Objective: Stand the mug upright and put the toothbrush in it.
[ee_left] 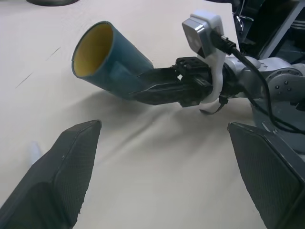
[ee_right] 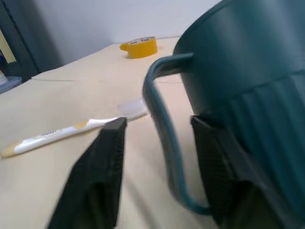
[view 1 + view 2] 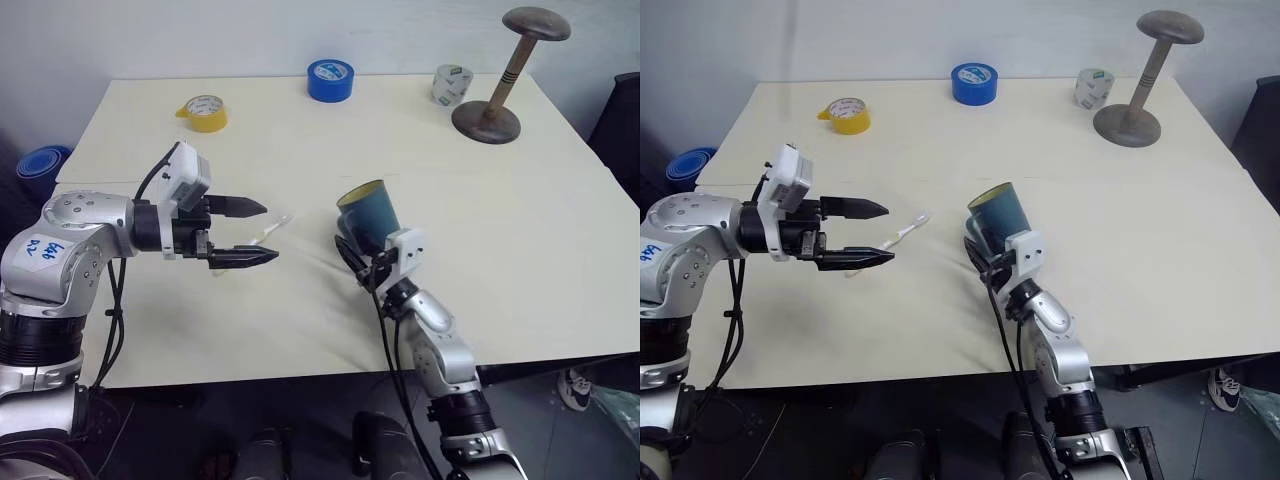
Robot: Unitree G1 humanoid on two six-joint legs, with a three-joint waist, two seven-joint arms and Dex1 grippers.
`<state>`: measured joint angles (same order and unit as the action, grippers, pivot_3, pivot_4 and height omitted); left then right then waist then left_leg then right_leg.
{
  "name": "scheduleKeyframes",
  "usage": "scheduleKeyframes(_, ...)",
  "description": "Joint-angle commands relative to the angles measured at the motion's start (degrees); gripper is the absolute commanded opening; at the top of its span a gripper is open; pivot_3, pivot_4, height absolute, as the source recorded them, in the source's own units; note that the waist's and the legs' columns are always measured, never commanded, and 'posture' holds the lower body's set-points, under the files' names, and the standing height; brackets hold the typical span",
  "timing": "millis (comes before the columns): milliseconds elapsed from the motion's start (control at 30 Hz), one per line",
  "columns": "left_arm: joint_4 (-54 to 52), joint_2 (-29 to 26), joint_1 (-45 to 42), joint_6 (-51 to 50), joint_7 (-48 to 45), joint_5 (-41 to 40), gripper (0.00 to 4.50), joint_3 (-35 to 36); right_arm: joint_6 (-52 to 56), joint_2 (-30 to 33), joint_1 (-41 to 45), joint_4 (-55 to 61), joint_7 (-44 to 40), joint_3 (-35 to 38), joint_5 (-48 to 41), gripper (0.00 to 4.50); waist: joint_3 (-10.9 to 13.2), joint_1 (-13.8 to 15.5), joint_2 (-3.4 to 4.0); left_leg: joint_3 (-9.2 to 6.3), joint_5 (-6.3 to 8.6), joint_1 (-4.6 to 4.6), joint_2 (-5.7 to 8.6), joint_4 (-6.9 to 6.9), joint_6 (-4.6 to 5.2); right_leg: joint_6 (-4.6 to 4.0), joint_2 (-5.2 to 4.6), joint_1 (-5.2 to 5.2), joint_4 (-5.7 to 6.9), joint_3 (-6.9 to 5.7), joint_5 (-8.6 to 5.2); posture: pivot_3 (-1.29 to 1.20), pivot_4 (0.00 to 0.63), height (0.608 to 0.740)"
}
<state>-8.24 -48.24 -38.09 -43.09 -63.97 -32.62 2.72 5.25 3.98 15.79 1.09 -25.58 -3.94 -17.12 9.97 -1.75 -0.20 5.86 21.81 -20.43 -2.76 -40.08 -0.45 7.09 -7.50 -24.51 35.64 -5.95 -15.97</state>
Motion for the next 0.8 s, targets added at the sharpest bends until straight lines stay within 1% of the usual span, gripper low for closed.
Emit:
scheduleKeyframes(33,-0.37,-0.05,-1.73,1.45,-1.03,0.09,4.5,-0.56,1.74,2.17,-3.01,6.37,-0.98,0.33,-0.91,3.35,0.0,0.04,0.0,0.0,0.0,0.0,0.0,0.0,0.0,0.0,0.0,0.0,0.0,0.0,0.0,0.0,0.15,0.74)
scheduleKeyframes(67,0.04,0.1,-1.99,1.72,-1.28,0.2,4.5,-0.94,2.66,2.65,-3.78,7.73,-0.64,0.7,-1.27,3.77,0.0,0.08,0.0,0.0,0.0,0.0,0.0,0.0,0.0,0.0,0.0,0.0,0.0,0.01,0.0,0.0,0.15,0.74)
scheduleKeyframes(133,0.82,0.36,-2.46,2.32,-1.69,0.52,4.5,-1.57,4.01,3.48,-4.61,9.56,-0.24,1.12,-1.65,4.42,0.0,0.12,0.0,0.01,0.0,-0.01,0.0,0.0,0.0,0.0,0.0,0.0,-0.01,0.01,0.0,0.0,0.15,0.74)
scheduleKeyframes(233,1.73,0.73,-3.12,3.03,-2.03,1.02,4.5,-2.18,5.45,5.34,-5.64,11.54,-0.38,0.98,-0.83,4.46,0.0,0.11,0.0,0.01,0.0,0.0,0.0,0.0,0.0,0.0,0.0,0.0,-0.01,0.01,0.0,0.0,0.15,0.74)
scheduleKeyframes(333,2.48,1.11,-3.44,3.54,-2.23,1.33,4.5,-2.58,7.44,9.61,-8.43,15.42,-1.57,0.42,0.96,4.46,0.0,0.14,0.0,0.01,0.0,0.0,0.0,0.01,0.0,0.0,0.0,0.0,-0.01,0.0,0.0,0.0,0.15,0.74)
scheduleKeyframes(500,4.34,1.67,-3.26,5.12,-1.7,2.93,4.5,-3.15,8.73,14.57,-11.25,18.49,-2.71,-0.69,3.6,4.46,0.0,0.24,0.0,0.01,0.01,-0.02,0.01,0.01,0.02,0.0,-0.01,0.0,-0.04,0.0,0.0,0.0,0.15,0.74)
scheduleKeyframes(633,7.9,1.71,-3.79,7.98,0.71,7.69,4.5,-4.54,13.82,20.17,-14.09,23.12,-3.26,0.59,4.88,4.46,0.0,0.32,0.0,0.03,0.01,-0.01,0.01,-0.02,0.02,0.0,-0.01,0.01,-0.03,0.03,0.0,0.0,0.15,0.74)
scheduleKeyframes(667,10.35,1.68,-4.47,9.36,3.03,11.11,4.5,-5.78,17.81,22.9,-15.04,25.86,-4.51,1.46,3.46,4.46,0.0,0.39,0.0,0.03,0.01,-0.01,0.01,-0.01,0.02,0.0,-0.01,0.0,-0.04,0.02,0.0,0.0,0.15,0.74)
scheduleKeyframes(733,16.91,1.94,-6.67,11.0,7.7,17.66,4.5,-8.57,27.26,27.3,-16.13,32.69,-6.15,5.92,-3.28,4.46,0.0,1.06,-0.01,0.03,0.02,-0.01,0.03,-0.02,0.04,0.0,-0.02,0.01,-0.05,0.02,0.0,0.0,0.15,0.74)
scheduleKeyframes(800,22.59,2.96,-8.98,11.65,10.86,21.96,4.5,-10.67,31.92,30.13,-16.12,37.96,-6.65,10.59,-8.32,4.46,0.0,1.58,-0.01,0.06,0.02,-0.01,0.04,-0.04,0.04,0.0,0.0,0.02,-0.09,0.02,0.0,0.0,0.15,0.74)
